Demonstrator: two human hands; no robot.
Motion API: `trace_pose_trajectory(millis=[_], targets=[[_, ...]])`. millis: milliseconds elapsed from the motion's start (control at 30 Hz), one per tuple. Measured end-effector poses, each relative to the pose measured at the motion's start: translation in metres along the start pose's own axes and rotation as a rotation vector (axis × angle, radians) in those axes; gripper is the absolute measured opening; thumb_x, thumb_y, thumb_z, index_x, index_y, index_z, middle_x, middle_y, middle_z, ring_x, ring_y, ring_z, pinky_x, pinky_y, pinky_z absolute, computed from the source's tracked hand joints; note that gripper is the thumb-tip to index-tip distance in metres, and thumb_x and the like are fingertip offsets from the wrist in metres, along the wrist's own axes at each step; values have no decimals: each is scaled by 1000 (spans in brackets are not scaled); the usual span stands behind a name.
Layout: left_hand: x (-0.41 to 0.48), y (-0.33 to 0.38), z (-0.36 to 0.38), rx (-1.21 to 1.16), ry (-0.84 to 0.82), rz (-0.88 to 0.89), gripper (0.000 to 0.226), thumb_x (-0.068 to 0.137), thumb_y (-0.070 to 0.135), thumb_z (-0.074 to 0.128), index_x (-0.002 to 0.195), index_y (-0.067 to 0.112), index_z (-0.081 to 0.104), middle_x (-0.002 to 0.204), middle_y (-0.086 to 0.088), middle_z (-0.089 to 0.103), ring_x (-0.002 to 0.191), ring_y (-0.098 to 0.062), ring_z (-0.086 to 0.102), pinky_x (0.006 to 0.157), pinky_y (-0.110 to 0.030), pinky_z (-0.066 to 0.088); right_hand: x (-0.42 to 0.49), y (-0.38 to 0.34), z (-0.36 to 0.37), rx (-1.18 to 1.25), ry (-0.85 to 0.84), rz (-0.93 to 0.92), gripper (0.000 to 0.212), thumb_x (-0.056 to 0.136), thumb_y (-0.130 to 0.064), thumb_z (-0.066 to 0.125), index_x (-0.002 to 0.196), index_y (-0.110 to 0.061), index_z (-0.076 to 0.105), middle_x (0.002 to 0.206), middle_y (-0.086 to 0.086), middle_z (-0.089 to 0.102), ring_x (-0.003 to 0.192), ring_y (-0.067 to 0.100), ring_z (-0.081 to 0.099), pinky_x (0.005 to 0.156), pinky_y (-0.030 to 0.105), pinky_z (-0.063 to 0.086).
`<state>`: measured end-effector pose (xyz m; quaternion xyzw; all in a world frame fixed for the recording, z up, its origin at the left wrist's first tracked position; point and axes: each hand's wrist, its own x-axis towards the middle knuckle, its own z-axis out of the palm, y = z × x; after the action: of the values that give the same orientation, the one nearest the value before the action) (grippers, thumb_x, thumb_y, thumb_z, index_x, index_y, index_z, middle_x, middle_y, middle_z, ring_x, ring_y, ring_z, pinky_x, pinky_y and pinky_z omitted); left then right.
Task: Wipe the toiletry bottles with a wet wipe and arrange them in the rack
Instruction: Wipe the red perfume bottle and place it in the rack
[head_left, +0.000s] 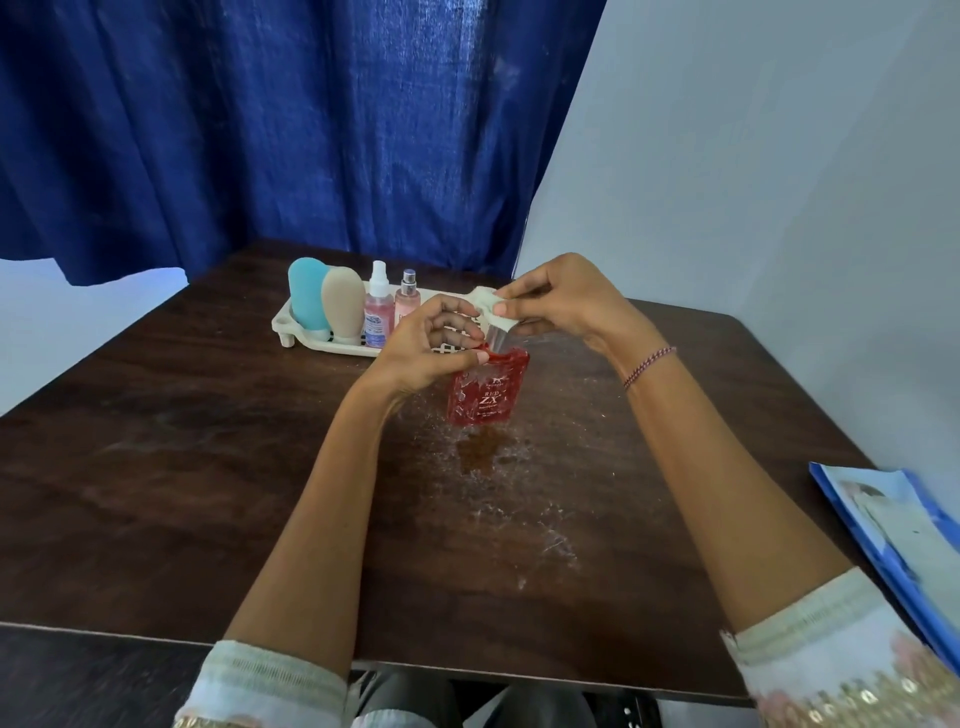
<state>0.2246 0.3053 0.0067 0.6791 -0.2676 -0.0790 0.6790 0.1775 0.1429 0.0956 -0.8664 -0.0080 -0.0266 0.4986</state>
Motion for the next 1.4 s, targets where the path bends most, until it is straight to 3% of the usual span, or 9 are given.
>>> trace_pose_trajectory(millis=[133,267,400,533,700,933,1133,1267,1400], targets=[[-2,-4,-5,3,12,0,45,71,-2,76,101,24,54,93,1,66,85,-11,64,77,-24,54,2,2,9,-98,50,-58,24,82,-8,69,105,-1,67,81,-1,67,67,5,66,62,14,54],[0,-3,3,0,0,-6,47,71,-3,76,101,25,53,92,0,66,86,-13,64,80,-26,54,-5,27,8,196,32,-4,26,91,-10,58,114,0,63,96,2,68,69,-1,62,62,11,48],[2,-3,2,4,19,2,46,71,-2,76,102,26,55,92,1,66,86,-12,64,84,-28,53,-9,49,17,354,120,10,19,96,-15,50,100,-13,69,99,14,68,81,15,54,82,29,48],[4,-6,2,2,29,-2,45,70,-1,77,102,23,58,92,0,67,86,-13,64,87,-31,53,-18,69,26,158,258,-23,26,94,-15,53,115,-5,65,107,5,65,85,7,57,78,22,48],[6,-3,0,19,5,21,41,70,-2,77,100,19,59,91,1,67,82,-6,65,80,-21,54,-23,74,36,-9,412,-149,25,86,-18,66,110,-9,67,102,-1,62,84,3,55,74,14,46],[5,-4,-1,48,-23,29,37,70,-4,76,97,16,59,92,1,67,84,-8,66,84,-24,54,-26,74,42,-34,416,-187,31,87,-20,64,115,-8,65,102,1,58,88,7,54,74,16,45],[2,0,1,86,-28,49,41,73,0,75,101,25,60,100,5,65,87,-5,63,83,-25,55,-23,74,41,-149,550,-196,20,84,-14,68,102,-4,69,97,-3,57,80,2,53,69,2,43],[-1,5,8,155,-46,104,54,79,-1,70,111,40,57,117,18,55,96,-10,58,85,-34,55,-24,79,48,-333,684,-214,19,88,-8,62,105,-1,67,97,-3,49,97,15,52,83,17,46],[-4,10,9,243,-95,180,61,83,-3,64,118,45,52,128,21,46,89,1,57,83,-23,53,-28,91,53,-381,708,-170,20,89,-3,58,107,1,65,107,4,55,100,15,52,91,26,49]])
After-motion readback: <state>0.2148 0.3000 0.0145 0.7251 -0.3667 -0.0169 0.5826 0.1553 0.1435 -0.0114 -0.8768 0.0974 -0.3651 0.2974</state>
